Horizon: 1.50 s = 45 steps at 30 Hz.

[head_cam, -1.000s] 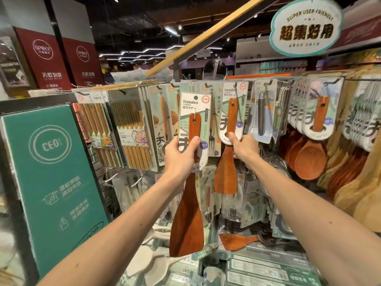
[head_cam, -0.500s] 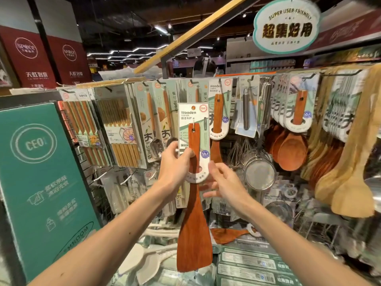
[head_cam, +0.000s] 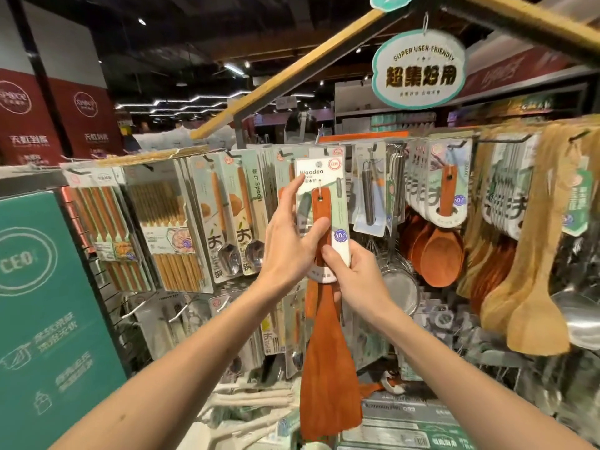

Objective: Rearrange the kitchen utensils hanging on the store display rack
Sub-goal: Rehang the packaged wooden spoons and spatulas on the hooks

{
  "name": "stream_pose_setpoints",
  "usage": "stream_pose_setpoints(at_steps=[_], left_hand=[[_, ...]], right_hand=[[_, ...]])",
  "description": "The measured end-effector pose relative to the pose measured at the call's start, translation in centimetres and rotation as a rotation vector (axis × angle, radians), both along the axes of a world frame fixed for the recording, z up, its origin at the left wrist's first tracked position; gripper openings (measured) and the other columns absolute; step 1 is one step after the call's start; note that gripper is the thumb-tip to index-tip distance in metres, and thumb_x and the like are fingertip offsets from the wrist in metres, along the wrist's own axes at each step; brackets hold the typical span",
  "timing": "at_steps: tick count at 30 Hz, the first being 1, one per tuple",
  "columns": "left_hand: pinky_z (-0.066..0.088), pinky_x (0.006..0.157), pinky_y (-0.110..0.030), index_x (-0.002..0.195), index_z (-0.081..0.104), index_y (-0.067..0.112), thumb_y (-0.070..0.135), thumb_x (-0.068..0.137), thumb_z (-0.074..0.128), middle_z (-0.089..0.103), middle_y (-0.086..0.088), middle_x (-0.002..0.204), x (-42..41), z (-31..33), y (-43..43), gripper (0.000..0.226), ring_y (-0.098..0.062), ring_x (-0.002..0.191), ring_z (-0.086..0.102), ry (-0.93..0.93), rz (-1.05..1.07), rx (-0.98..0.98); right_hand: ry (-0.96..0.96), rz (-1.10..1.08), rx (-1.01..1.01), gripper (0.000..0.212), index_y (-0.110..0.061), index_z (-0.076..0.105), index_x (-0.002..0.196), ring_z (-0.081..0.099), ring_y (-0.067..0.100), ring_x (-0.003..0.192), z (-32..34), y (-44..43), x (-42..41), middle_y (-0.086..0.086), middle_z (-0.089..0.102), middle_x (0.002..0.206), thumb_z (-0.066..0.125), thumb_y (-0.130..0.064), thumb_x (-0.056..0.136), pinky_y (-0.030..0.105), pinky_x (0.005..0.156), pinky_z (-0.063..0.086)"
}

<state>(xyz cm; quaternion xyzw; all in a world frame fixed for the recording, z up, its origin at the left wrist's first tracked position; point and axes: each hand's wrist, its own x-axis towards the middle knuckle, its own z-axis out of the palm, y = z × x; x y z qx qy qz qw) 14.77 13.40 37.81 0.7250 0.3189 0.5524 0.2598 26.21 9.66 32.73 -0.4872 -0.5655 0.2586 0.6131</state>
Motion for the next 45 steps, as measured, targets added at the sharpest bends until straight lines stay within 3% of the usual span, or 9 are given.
stream_pose_setpoints(at_steps=[6, 14, 19, 24, 30, 33, 36, 39, 45], left_hand=[[0.029, 0.091, -0.023, 0.144, 0.045, 0.038, 0.033, 0.101, 0.054, 0.046, 0.005, 0.108, 1.3, 3.1, 1.4, 0.044, -0.003, 0.097, 0.044, 0.179, 0.133, 0.109], [0.030, 0.092, -0.027, 0.144, 0.046, 0.037, 0.035, 0.101, 0.053, 0.050, 0.001, 0.110, 2.3, 3.5, 3.1, 0.044, -0.011, 0.105, 0.045, 0.224, 0.151, 0.132], [0.030, 0.094, -0.028, 0.143, 0.048, 0.032, 0.032, 0.101, 0.053, 0.056, 0.003, 0.133, 2.2, 4.0, 3.5, 0.042, -0.008, 0.116, 0.044, 0.261, 0.130, 0.176], [0.045, 0.099, -0.043, 0.141, 0.047, 0.037, 0.034, 0.101, 0.051, 0.059, 0.002, 0.130, 1.6, 3.5, 3.7, 0.041, -0.019, 0.117, 0.053, 0.315, 0.122, 0.151], [0.045, 0.102, -0.048, 0.146, 0.043, 0.038, 0.036, 0.101, 0.051, 0.056, 0.000, 0.139, 2.2, 3.3, 5.2, 0.045, -0.023, 0.121, 0.053, 0.363, 0.134, 0.114], [0.041, 0.096, -0.035, 0.148, 0.040, 0.036, 0.034, 0.102, 0.051, 0.058, -0.005, 0.136, 2.9, 3.5, 6.9, 0.047, -0.021, 0.113, 0.054, 0.439, 0.165, 0.107], [0.050, 0.092, -0.044, 0.150, 0.035, 0.034, 0.031, 0.101, 0.054, 0.063, -0.008, 0.127, 3.5, 3.5, 8.8, 0.053, -0.023, 0.098, 0.061, 0.533, 0.190, 0.128], [0.053, 0.083, -0.049, 0.151, 0.031, 0.033, 0.024, 0.100, 0.057, 0.065, -0.010, 0.109, 4.2, 3.3, 10.2, 0.058, -0.025, 0.087, 0.061, 0.589, 0.200, 0.113], [0.044, 0.084, -0.047, 0.152, 0.027, 0.036, 0.016, 0.099, 0.055, 0.058, -0.012, 0.097, 4.7, 2.9, 11.5, 0.063, -0.027, 0.088, 0.051, 0.620, 0.225, 0.116]], right_hand=[[-0.045, -0.054, 0.040, 0.023, -0.012, 0.062, 0.096, 0.060, 0.036, 0.050, 2.8, 1.3, 0.1, 0.013, 0.067, 0.073, 0.049, -0.031, 0.103, 0.043, 0.047, 0.051], [-0.030, -0.065, 0.005, 0.030, -0.009, 0.061, 0.098, 0.064, 0.048, 0.061, 3.3, 2.0, 0.8, 0.025, 0.068, 0.083, 0.049, -0.036, 0.103, 0.048, 0.048, 0.052], [-0.045, -0.094, 0.000, 0.028, -0.015, 0.056, 0.083, 0.060, 0.032, 0.048, 3.6, 2.2, 1.1, -0.004, 0.058, 0.055, 0.049, -0.034, 0.103, 0.042, 0.049, 0.050], [-0.044, -0.052, -0.017, 0.032, -0.002, 0.058, 0.097, 0.058, 0.034, 0.041, 2.9, 1.2, 0.7, 0.031, 0.063, 0.070, 0.048, -0.032, 0.103, 0.037, 0.039, 0.045], [-0.106, -0.105, -0.071, 0.030, -0.006, 0.057, 0.096, 0.053, 0.019, 0.034, 3.0, 2.5, 1.5, 0.023, 0.060, 0.067, 0.046, -0.033, 0.104, 0.023, 0.036, 0.039], [-0.191, -0.144, -0.147, 0.032, -0.012, 0.054, 0.094, 0.064, 0.024, 0.045, 3.0, 4.5, 2.3, 0.017, 0.067, 0.072, 0.045, -0.041, 0.103, 0.030, 0.049, 0.053], [-0.239, -0.170, -0.225, 0.034, -0.015, 0.056, 0.104, 0.072, 0.024, 0.059, 2.7, 7.1, 3.2, 0.013, 0.073, 0.081, 0.044, -0.047, 0.102, 0.046, 0.070, 0.061], [-0.275, -0.218, -0.264, 0.044, -0.010, 0.055, 0.119, 0.073, 0.023, 0.062, 2.3, 9.2, 3.8, 0.011, 0.073, 0.083, 0.045, -0.049, 0.100, 0.049, 0.072, 0.061], [-0.317, -0.263, -0.307, 0.042, -0.008, 0.057, 0.111, 0.074, 0.027, 0.064, 2.2, 11.1, 4.2, 0.013, 0.073, 0.078, 0.044, -0.047, 0.102, 0.047, 0.073, 0.061]])
